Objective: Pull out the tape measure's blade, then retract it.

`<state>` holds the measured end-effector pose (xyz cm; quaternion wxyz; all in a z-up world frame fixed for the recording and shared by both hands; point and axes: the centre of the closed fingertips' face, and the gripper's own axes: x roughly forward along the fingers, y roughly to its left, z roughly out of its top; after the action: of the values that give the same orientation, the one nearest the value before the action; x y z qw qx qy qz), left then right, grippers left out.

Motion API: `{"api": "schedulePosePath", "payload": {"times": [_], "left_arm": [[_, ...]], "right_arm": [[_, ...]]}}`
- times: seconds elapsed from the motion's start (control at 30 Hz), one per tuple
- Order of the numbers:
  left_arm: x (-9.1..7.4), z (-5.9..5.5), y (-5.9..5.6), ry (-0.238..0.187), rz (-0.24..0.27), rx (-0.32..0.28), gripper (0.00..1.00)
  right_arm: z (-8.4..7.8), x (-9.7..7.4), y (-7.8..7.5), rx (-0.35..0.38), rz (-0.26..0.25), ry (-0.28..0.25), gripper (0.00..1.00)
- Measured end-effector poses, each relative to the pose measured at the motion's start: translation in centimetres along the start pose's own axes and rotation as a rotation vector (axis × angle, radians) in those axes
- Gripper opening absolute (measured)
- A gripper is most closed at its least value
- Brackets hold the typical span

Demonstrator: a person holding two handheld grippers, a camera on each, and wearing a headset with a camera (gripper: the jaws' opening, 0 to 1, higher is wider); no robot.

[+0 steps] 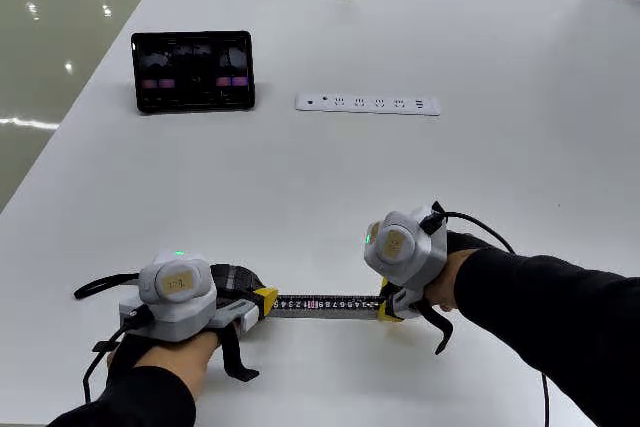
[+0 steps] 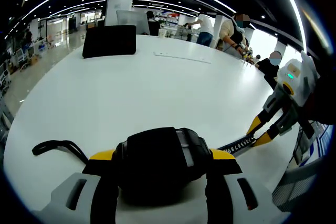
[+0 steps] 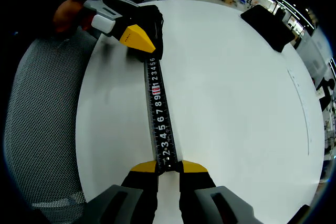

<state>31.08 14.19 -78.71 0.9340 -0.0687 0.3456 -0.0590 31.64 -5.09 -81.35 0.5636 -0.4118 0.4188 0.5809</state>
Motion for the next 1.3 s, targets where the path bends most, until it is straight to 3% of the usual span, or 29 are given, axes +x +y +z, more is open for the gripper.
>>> {"api": "schedulePosePath", "payload": {"times": [1.3], "left_arm": [[-0.09,-0.09,-0.03,0.002,-0.002,-0.002,0.63]], "right_arm": [[1.0,0.27,0.2,-0.006,-0.004,0.002,0.12]]}}
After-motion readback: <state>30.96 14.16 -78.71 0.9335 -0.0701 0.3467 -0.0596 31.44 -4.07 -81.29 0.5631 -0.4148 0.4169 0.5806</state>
